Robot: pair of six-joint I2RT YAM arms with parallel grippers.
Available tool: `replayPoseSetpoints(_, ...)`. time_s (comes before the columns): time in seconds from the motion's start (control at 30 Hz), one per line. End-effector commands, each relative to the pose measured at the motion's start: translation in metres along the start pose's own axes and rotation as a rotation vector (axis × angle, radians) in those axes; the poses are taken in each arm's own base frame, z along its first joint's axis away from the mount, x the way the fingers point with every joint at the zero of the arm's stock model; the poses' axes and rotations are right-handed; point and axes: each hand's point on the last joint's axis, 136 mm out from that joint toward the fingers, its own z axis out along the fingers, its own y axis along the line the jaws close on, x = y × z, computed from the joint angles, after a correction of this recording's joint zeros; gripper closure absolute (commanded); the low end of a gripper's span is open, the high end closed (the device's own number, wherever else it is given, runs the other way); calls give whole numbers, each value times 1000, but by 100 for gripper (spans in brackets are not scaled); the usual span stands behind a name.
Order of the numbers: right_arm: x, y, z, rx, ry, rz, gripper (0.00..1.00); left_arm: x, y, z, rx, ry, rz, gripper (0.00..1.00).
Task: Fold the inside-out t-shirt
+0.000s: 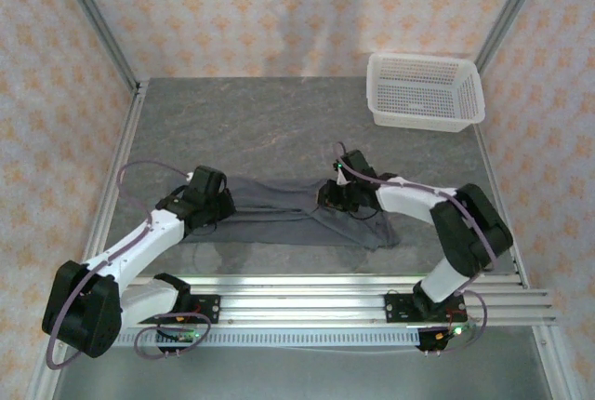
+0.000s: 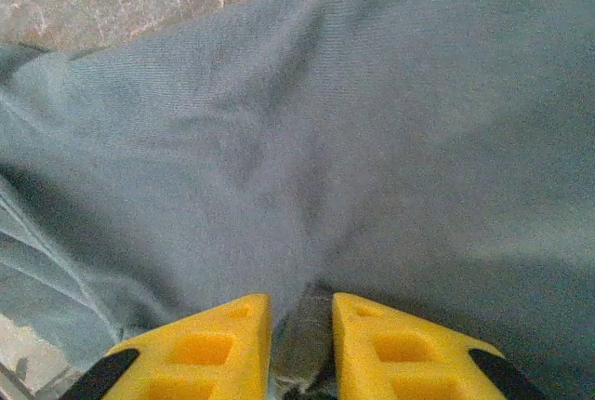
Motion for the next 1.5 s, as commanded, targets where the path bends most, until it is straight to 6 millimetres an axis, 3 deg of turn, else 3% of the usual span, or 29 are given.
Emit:
replayPoseSetpoints(0.0, -19, -2, -40, 15, -154, 27, 78, 6, 19, 0, -82, -4, -55, 100)
replayPoseSetpoints(0.07, -30, -19, -57, 90, -250, 53, 75, 5, 27, 4, -130, -15, -84, 100)
replayPoseSetpoints(0.13, -39, -52, -67, 216, -309, 114, 74, 1, 28, 10, -167, -14, -101, 100)
replayPoseSetpoints(0.2, -41, -78, -69, 280, -304, 189, 76, -4, 25, 18, -175, -18, -116, 100)
replayPoseSetpoints(0.3, -41, -96, -62, 304, -286, 235, 78, -17, 22, 32, -192, -56, -160, 100)
replayPoseSetpoints(0.53, -28, -111, -37, 338, -198, 270, 82, -54, 23, 77, -288, -126, -202, 100)
replayPoseSetpoints(0.67, -20, -110, -20, 308, -150, 320, 83, -89, 4, 113, -239, -122, -226, 100)
replayPoseSetpoints(0.87, 3, -81, 13, 235, -95, 310, 84, -153, -51, 160, -114, -147, -123, 100)
replayPoseSetpoints(1.0, 41, -40, 46, 145, -40, 273, 84, -187, -95, 180, 14, -169, -25, 100)
replayPoseSetpoints(1.1, 75, -4, 75, 99, 19, 218, 84, -201, -124, 186, 125, -181, 45, 100)
replayPoseSetpoints(1.2, 106, 32, 102, 45, 91, 174, 85, -210, -135, 179, 172, -208, 121, 100)
replayPoseSetpoints(1.27, 112, 51, 109, -10, 107, 177, 86, -216, -134, 168, 192, -229, 138, 100)
replayPoseSetpoints(1.33, 105, 65, 102, -57, 89, 176, 87, -224, -126, 151, 192, -262, 138, 100)
replayPoseSetpoints(1.4, 92, 72, 84, -47, 35, 121, 86, -236, -112, 130, 173, -298, 129, 100)
replayPoseSetpoints(1.47, 81, 70, 66, 5, -19, 39, 85, -252, -98, 111, 139, -339, 107, 100)
